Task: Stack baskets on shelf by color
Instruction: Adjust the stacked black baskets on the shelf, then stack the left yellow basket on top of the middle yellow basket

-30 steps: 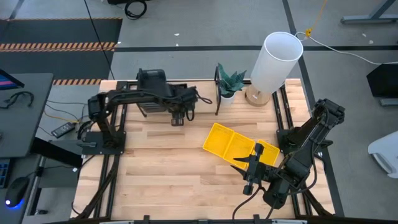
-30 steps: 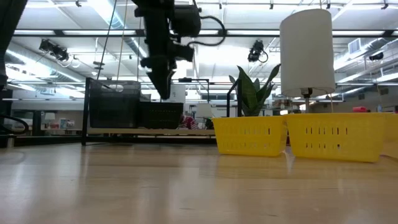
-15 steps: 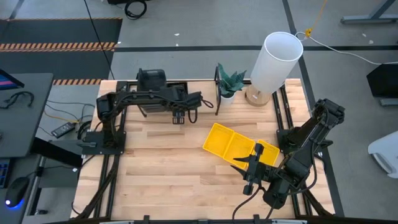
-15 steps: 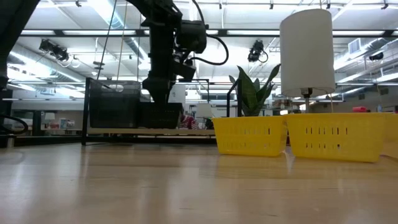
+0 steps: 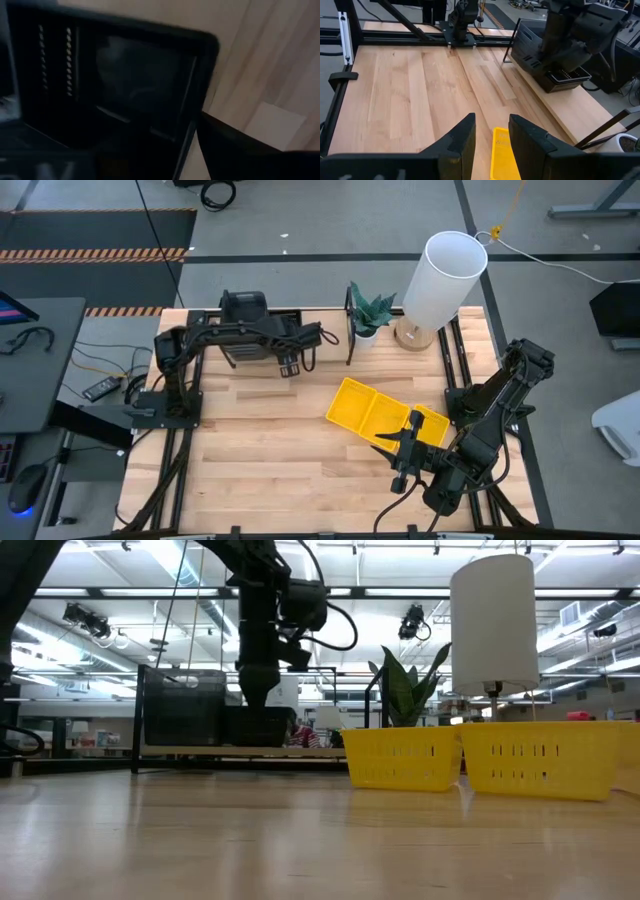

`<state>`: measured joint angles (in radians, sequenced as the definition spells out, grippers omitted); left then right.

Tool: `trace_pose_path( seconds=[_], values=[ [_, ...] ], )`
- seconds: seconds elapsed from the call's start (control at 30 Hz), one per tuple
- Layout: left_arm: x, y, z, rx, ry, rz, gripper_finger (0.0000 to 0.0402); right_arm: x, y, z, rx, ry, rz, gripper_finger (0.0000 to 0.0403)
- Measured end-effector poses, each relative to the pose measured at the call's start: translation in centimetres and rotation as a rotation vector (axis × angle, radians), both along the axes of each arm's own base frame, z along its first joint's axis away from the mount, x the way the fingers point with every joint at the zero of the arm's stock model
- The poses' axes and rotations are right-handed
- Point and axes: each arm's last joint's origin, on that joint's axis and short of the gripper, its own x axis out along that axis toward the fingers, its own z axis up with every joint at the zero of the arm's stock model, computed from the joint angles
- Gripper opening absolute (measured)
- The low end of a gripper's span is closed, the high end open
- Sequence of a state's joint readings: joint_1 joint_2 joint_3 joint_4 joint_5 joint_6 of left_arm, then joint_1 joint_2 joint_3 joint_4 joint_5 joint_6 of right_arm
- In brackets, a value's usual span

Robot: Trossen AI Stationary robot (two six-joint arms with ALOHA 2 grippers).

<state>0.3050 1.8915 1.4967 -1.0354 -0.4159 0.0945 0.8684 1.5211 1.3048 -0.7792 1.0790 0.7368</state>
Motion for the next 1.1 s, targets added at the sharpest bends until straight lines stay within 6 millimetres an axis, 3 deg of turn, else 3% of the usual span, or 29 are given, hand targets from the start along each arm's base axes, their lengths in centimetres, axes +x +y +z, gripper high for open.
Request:
trace_pose_path(
  seconds=[0.27, 0.63, 0.9, 1.1],
  values=[
    [-0.5, 0.8, -0.1, -0.087, -0.036, 0.101, 0.0149, 0.0, 0.0, 0.0, 0.0, 0.0, 0.0, 0.0122],
    [-0.6, 0.5, 0.3, -0.064, -0.061, 0.143, 0.0147, 0.0, 0.0, 0.0, 0.0, 0.0, 0.0, 0.0122],
    [-1.2, -0.5, 2.9, 0.011, -0.112, 0.091, 0.0209, 0.0, 0.0, 0.0, -0.002, 0.002, 0.0, 0.0122],
    [-1.6, -2.5, 6.3, 0.023, -0.232, -0.08, 0.0237, 0.0, 0.0, 0.0, -0.005, 0.007, 0.001, 0.0122]
  ],
)
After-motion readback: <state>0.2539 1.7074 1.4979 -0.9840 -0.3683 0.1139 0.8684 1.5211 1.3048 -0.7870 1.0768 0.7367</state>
